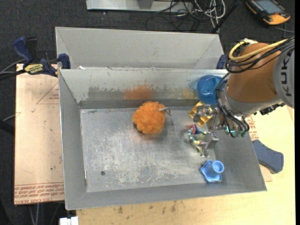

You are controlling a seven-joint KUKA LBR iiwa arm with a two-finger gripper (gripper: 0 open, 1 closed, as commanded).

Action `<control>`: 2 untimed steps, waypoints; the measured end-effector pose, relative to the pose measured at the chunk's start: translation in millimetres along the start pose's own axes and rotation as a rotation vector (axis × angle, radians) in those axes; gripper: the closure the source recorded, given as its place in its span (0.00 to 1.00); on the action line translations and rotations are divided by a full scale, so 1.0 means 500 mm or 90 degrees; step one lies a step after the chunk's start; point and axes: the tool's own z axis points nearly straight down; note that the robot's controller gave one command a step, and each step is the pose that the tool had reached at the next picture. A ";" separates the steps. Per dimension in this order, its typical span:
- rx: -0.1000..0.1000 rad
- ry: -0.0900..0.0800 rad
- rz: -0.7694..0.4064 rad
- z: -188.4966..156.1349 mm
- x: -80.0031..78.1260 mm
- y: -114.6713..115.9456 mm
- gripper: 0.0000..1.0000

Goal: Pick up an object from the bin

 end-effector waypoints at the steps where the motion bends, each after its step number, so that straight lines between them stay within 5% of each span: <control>1: 0.001 -0.005 -0.001 -0.008 -0.004 0.000 0.00; 2: 0.000 -0.005 0.014 0.176 -0.091 -0.071 1.00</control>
Offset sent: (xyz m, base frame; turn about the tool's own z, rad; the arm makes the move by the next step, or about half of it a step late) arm 0.0445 -0.0363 -0.0883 0.0206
